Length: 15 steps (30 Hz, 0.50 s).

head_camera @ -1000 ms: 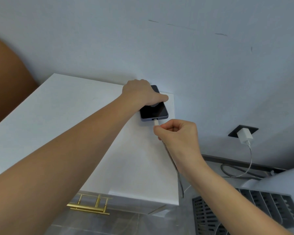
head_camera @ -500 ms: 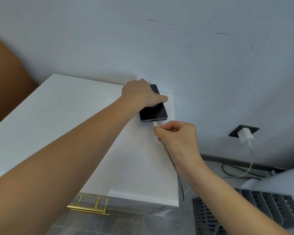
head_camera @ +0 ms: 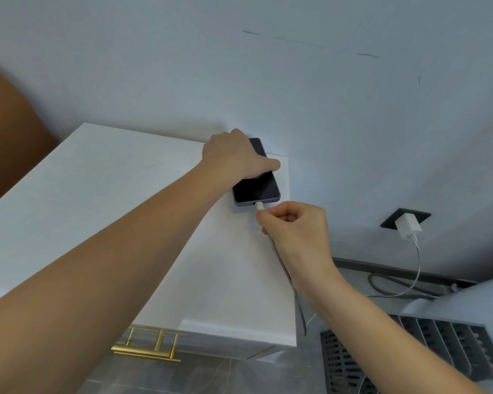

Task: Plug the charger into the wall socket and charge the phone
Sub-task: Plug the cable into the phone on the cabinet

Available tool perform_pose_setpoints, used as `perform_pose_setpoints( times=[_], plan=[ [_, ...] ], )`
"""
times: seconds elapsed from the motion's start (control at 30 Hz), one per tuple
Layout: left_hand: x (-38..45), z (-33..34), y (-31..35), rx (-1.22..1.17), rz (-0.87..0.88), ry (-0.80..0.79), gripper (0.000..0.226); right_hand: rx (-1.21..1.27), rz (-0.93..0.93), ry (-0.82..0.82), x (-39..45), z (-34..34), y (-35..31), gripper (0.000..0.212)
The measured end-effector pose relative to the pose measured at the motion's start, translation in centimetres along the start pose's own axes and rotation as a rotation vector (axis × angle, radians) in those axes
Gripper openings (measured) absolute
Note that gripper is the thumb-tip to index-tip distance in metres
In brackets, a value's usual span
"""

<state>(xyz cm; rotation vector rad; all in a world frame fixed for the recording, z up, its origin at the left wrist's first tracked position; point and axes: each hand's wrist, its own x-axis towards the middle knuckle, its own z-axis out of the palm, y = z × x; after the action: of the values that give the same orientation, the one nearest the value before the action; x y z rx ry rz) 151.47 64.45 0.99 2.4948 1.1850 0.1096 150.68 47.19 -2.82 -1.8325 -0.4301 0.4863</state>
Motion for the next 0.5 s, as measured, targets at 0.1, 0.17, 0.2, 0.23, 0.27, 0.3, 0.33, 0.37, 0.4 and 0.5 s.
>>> perform_pose_setpoints(
  times=[0.1, 0.17, 0.2, 0.23, 0.27, 0.3, 0.33, 0.37, 0.4, 0.5],
  plan=[
    [-0.1, 0.0, 0.1, 0.014, 0.000, 0.009, 0.065, -0.002, -0.002, -0.008, 0.0, 0.1, 0.0, 0.015],
    [-0.1, -0.1, 0.1, 0.021, -0.001, 0.008, 0.064, -0.003, -0.003, -0.018, 0.1, 0.1, 0.1, 0.016],
    [-0.1, -0.1, 0.1, 0.026, 0.002, 0.001, 0.065, -0.012, -0.009, -0.029, 0.1, 0.0, 0.1, 0.017],
    [-0.1, 0.1, 0.0, 0.036, 0.007, -0.011, 0.065, -0.038, -0.026, -0.044, 0.1, 0.0, 0.2, 0.019],
    [-0.1, 0.2, 0.0, 0.051, 0.013, -0.022, 0.066, -0.083, -0.054, -0.059, 0.2, 0.0, 0.3, 0.021],
    [-0.2, 0.5, -0.1, 0.069, 0.020, -0.031, 0.066, -0.142, -0.091, -0.071, 0.3, -0.1, 0.4, 0.021],
    [-0.3, 0.8, -0.3, 0.086, 0.026, -0.037, 0.066, -0.207, -0.129, -0.082, 0.4, -0.2, 0.5, 0.021],
    [-0.3, 1.1, -0.4, 0.099, 0.028, -0.038, 0.065, -0.270, -0.168, -0.088, 0.4, -0.2, 0.5, 0.021],
    [-0.4, 1.4, -0.4, 0.106, 0.030, -0.033, 0.065, -0.330, -0.207, -0.088, 0.4, -0.3, 0.6, 0.020],
    [-0.5, 2.1, -0.7, 0.126, 0.051, 0.004, 0.070, -0.443, -0.320, -0.089, 0.4, -0.3, 0.7, 0.021]
  ],
)
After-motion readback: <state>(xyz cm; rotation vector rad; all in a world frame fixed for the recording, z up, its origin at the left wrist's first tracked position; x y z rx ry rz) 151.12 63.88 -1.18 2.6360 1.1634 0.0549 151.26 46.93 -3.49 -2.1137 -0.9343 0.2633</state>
